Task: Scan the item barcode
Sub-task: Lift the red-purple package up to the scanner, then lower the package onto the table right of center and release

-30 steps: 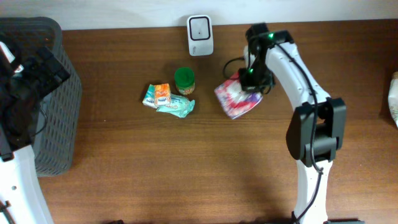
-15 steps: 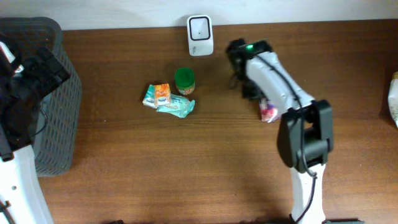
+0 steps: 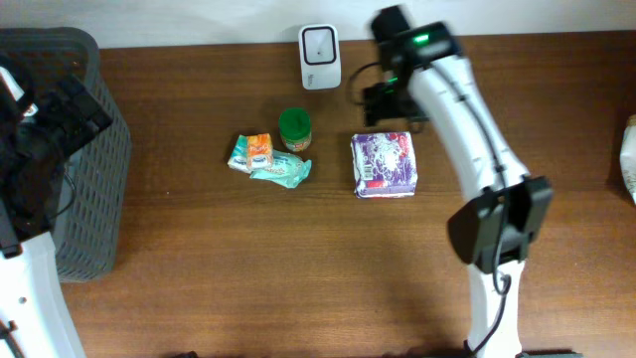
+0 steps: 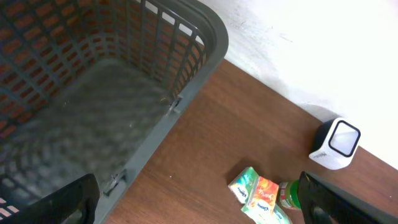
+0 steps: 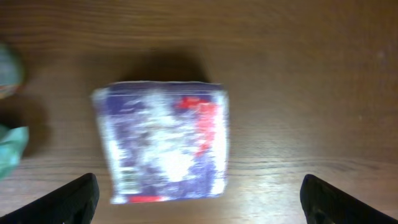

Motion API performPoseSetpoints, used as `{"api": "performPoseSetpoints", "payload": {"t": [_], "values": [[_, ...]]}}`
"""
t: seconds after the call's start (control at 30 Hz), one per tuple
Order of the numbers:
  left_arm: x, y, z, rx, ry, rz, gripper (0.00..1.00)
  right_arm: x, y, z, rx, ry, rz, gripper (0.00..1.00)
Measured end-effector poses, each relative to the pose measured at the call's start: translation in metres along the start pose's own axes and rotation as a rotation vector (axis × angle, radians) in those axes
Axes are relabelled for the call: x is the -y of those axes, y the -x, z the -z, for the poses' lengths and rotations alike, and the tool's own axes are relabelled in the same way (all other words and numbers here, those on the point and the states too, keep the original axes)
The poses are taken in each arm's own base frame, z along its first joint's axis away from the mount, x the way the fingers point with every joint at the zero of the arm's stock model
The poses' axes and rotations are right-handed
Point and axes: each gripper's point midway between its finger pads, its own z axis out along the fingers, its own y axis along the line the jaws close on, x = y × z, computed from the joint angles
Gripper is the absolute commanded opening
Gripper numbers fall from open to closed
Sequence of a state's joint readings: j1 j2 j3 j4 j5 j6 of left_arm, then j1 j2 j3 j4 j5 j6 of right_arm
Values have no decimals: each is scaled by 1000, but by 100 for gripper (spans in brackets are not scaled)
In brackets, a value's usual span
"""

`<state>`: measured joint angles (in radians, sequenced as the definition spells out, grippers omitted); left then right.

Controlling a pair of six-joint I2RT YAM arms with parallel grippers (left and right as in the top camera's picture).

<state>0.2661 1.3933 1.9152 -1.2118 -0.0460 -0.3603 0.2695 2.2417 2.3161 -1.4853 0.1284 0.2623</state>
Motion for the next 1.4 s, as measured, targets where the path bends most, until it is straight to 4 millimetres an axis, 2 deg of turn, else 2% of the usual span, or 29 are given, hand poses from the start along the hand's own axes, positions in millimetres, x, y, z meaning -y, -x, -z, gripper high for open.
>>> {"api": "performPoseSetpoints", "payload": {"t": [0.03,0.13,0.2,0.3,0.37,0.4,0.43,0.47,0.5,0.6,0.67,0.73,0.87,0.93,1.03,1.13,1.23,1.3,1.4], "values": [[0,0,0,0,0,0,99,24,-1,-11,-44,38,-23,99],[0,0,0,-1,0,0,99,45,-11,-37,-120,206,-8,99],[0,0,0,0,0,0,99,46,-14,-57,-128,350,9,99],[0,0,0,-1,0,0,99,42,-17,-83,-100,550,24,87],[0,0,0,0,0,0,99,34,-23,-100,-70,693,7,85],[0,0,0,0,0,0,99,30,-27,-106,-62,750,-1,81],[0,0,0,0,0,0,99,24,-31,-111,-57,793,-4,71],[0,0,0,-1,0,0,99,19,-38,-116,-64,829,-8,45],[0,0,0,0,0,0,99,8,-51,-121,-89,890,-21,31],[0,0,0,0,0,0,99,-2,-54,-120,-73,956,-19,4],[0,0,0,0,0,0,99,-11,-52,-111,-63,1023,-19,4],[0,0,0,-1,0,0,99,-19,-42,-92,-32,1118,-22,4],[0,0,0,0,0,0,99,-26,0,-45,114,1196,64,4],[0,0,0,-1,0,0,99,-39,23,-8,210,1203,155,4],[0,0,0,0,0,0,99,-57,47,33,295,1110,227,4],[0,0,0,0,0,0,99,-76,72,71,396,919,248,4],[0,0,0,0,0,0,99,-93,88,87,489,811,259,4],[0,0,0,0,0,0,99,-97,88,85,487,782,243,4],[0,0,0,0,0,0,99,-94,92,83,491,759,222,4]]}}
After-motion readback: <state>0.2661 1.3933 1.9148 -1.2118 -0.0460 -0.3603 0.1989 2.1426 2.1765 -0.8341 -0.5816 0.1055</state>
